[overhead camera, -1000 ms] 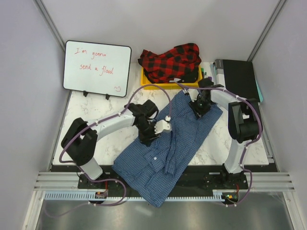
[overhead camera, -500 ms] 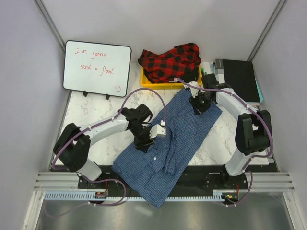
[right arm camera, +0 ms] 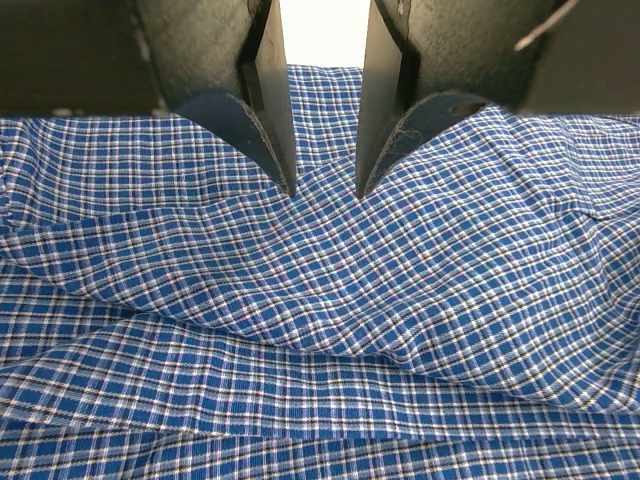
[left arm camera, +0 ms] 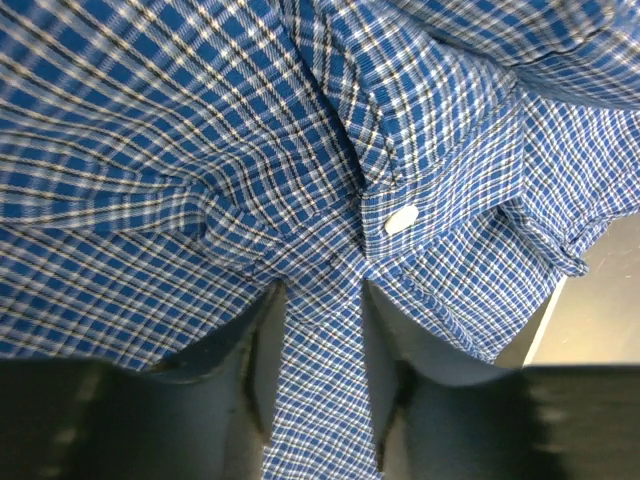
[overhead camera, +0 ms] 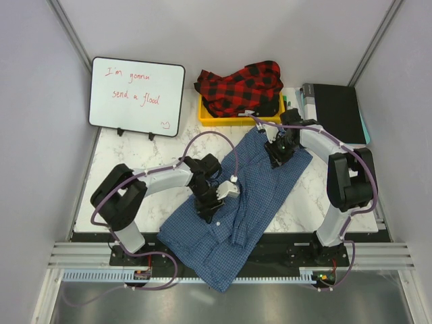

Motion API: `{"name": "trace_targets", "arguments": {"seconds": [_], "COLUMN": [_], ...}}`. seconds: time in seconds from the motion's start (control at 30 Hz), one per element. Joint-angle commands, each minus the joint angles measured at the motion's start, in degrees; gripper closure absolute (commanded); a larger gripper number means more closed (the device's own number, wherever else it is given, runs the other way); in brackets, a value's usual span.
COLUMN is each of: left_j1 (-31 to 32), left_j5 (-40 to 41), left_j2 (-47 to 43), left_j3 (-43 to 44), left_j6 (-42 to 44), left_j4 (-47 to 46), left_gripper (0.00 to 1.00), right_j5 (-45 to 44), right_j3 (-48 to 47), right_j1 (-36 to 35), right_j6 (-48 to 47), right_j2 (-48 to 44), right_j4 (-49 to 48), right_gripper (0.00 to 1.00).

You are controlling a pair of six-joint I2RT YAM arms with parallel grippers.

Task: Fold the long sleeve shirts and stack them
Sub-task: Fold the shirt

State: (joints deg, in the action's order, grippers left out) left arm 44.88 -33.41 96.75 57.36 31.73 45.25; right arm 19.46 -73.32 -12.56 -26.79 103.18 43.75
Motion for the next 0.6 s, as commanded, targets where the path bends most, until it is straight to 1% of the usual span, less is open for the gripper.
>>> {"name": "trace_targets", "arguments": {"seconds": [0.0,0.07,0.1,0.17,0.2,0.23,0.3,0.33,0.37,0.4,0.43,0.47,0.5,0.57], "left_j1": [0.38,0.29,0.38,0.38,0.38,0.38,0.38,0.38,0.38,0.38,0.90,1.17,1.26,1.35], "left_j5": [-1.05,0.00,0.62,1.59,2.20,3.51,5.10,5.63,5.20,4.33,3.71,3.01,2.74,1.25], "left_j2": [-0.06,-2.43,-3.57,-7.34,-8.41,-9.46,-10.87,-10.97,-10.97,-10.53,-10.01,-9.13,-8.17,-4.56], "left_j3": [-1.37,-2.25,-2.87,-3.13,-3.57,-3.75,-4.27,-4.45,-4.54,-4.45,-4.11,-3.75,-2.53,-1.12], "left_j6": [-4.74,-4.92,-4.92,-4.83,-4.83,-4.66,-4.31,-4.39,-4.30,-4.48,-4.65,-4.74,-5.35,-5.71], "left_j4": [-2.36,-2.36,-2.28,-2.02,-2.01,-1.66,-1.05,-0.70,-0.61,-0.52,-0.52,-0.17,0.01,0.97], "left_gripper": [0.68,0.78,0.86,0.92,0.97,0.98,0.98,0.96,0.87,0.62,0.57,0.55,0.48,0.48], "right_j5": [0.05,0.05,0.05,-0.30,-0.30,-0.39,-0.57,-0.57,-0.48,-0.57,-0.65,-0.66,-0.74,-0.74], "right_j3": [0.28,0.37,0.46,0.63,0.81,0.81,0.81,0.81,0.81,0.81,0.81,0.72,0.63,0.37], "right_j1": [-0.28,-0.28,-0.28,-0.28,-0.28,-0.28,-0.28,-0.28,-0.28,-0.28,-0.28,-0.19,-0.27,-0.19], "right_j6": [0.15,-0.02,-0.02,-0.37,-0.46,-0.63,-0.90,-0.90,-0.90,-0.99,-0.99,-1.07,-0.99,-0.90], "right_j2": [0.45,0.54,0.54,0.54,0.54,0.54,0.71,0.71,0.71,0.71,0.71,0.80,0.71,0.80], "right_j4": [-1.21,-1.29,-1.30,-1.38,-1.38,-1.38,-1.38,-1.38,-1.30,-1.38,-1.38,-1.30,-1.38,-1.38], "right_gripper": [0.62,0.63,0.62,0.63,0.63,0.62,0.63,0.63,0.63,0.63,0.63,0.63,0.63,0.63]}}
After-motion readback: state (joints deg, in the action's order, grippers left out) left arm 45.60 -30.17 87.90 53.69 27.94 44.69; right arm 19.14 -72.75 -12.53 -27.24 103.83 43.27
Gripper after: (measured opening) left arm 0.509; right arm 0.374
